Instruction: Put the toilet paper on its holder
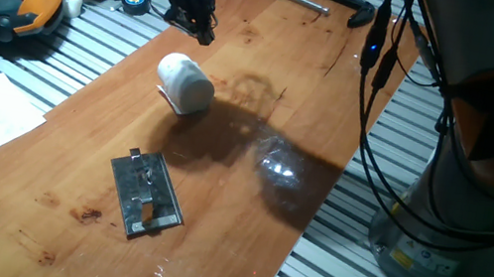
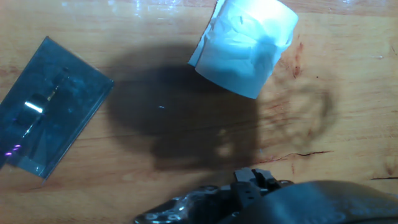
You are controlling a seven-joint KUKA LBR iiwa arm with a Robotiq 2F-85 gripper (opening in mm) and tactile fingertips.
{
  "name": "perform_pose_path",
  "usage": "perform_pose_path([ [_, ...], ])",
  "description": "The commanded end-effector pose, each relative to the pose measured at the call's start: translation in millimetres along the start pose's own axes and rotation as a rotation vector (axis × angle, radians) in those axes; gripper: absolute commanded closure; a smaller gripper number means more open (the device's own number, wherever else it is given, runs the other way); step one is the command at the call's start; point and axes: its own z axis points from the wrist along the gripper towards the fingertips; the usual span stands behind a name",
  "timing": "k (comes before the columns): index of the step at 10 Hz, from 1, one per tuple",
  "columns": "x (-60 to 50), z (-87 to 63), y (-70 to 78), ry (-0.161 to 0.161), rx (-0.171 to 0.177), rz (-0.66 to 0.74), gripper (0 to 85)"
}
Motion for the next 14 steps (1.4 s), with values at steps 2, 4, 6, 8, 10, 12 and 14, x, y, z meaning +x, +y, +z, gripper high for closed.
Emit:
perform_pose_path([
  [2, 0.1, 0.0, 0.0, -0.001, -0.001, 0.0, 84.3],
  [4, 0.1, 0.0, 0.0, -0.097, -0.005, 0.007, 84.3],
  [6, 0.1, 0.0, 0.0, -0.082, -0.057, 0.029, 84.3],
  [8, 0.1, 0.0, 0.0, -0.11, 0.0, 0.12, 84.3],
  [10, 0.1, 0.0, 0.0, -0.151, 0.045, 0.163, 84.3],
  [12, 0.1, 0.0, 0.0, -0.126, -0.016, 0.16, 84.3],
  [14, -12.9, 4.1, 0.2, -0.144, -0.014, 0.217, 57.0],
])
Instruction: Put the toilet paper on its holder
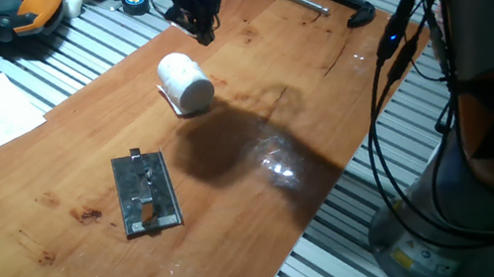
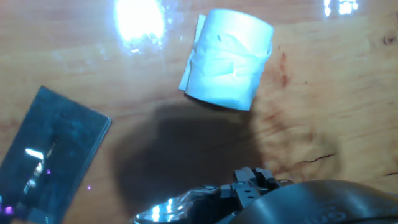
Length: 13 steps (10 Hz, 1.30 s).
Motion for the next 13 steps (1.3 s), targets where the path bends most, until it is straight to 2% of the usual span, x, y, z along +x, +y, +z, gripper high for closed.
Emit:
perform_pose_path([
  [1, -13.8, 6.7, 2.3, -0.015, 0.007, 0.017, 42.7],
  [3, -40.3, 27.9, 8.7, -0.058, 0.012, 0.058, 20.3],
  [5, -62.0, 50.9, 11.2, -0.105, 0.016, 0.079, 3.3],
  [6, -69.4, 61.3, 12.6, -0.108, 0.014, 0.09, 0.0],
  [9, -86.3, 88.7, 16.4, -0.131, -0.013, 0.092, 0.0],
  [11, -99.4, 102.3, 13.2, -0.144, -0.019, 0.074, 0.0],
  [12, -106.2, 107.4, 10.5, -0.14, -0.037, 0.068, 0.0],
  [13, -111.8, 116.8, 7.4, -0.153, -0.039, 0.064, 0.0],
])
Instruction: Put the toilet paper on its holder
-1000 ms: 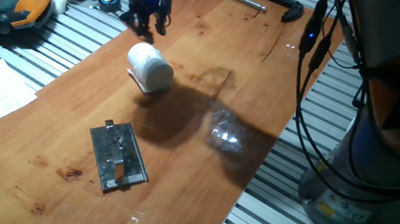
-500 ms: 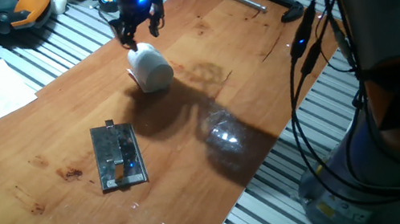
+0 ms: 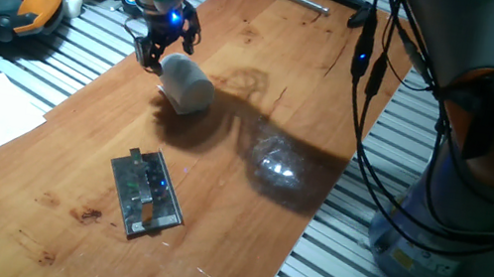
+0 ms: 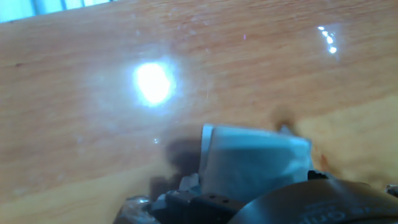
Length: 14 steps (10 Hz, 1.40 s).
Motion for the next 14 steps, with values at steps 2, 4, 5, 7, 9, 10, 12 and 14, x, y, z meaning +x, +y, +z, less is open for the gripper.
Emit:
perform_pose_path([
  [2, -0.6, 8.6, -3.5, -0.01, -0.002, -0.003, 0.0],
  [4, 0.1, 19.6, -13.4, -0.025, -0.012, -0.012, 0.0],
  [5, 1.6, 24.7, -16.5, -0.034, -0.024, -0.01, 0.0],
  [7, 5.1, 28.6, -14.2, -0.058, -0.035, 0.016, 0.0],
  [9, 5.5, 33.3, -13.9, -0.075, -0.052, 0.016, 0.0],
  [10, 7.3, 35.4, -12.5, -0.097, -0.065, 0.02, 0.0],
  [12, 12.2, 39.0, -10.0, -0.13, -0.06, 0.006, 11.3],
  [14, 12.0, 32.5, -8.8, -0.106, -0.047, -0.02, 31.3],
])
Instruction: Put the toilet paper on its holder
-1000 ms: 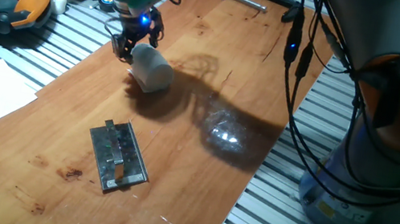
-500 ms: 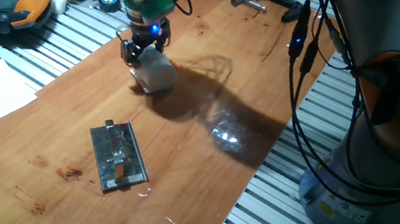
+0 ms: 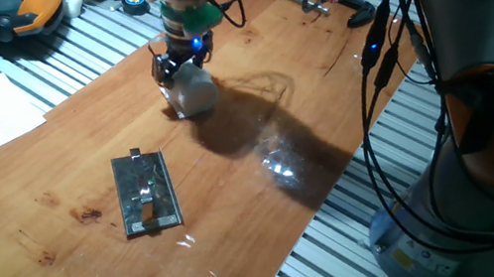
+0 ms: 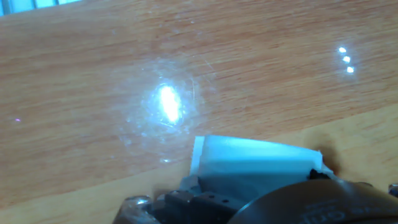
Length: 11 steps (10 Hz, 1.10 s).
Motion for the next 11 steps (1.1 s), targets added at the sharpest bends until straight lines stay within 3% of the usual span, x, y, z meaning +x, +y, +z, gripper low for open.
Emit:
perform_pose_path([
  [1, -1.8, -5.7, 0.7, 0.013, -0.003, -0.004, 43.0],
  [3, -3.9, -25.3, 8.1, 0.047, -0.018, 0.025, 47.0],
  [5, -5.0, -42.8, 22.5, 0.075, -0.052, 0.093, 42.0],
  [6, -3.1, -50.4, 32.1, 0.075, -0.05, 0.128, 38.0],
  [8, 5.5, -53.8, 40.7, 0.06, -0.085, 0.188, 35.3],
  [10, 12.2, -53.0, 44.1, 0.046, -0.062, 0.197, 34.3],
  [11, 11.3, -53.7, 43.1, 0.055, -0.06, 0.194, 32.7],
])
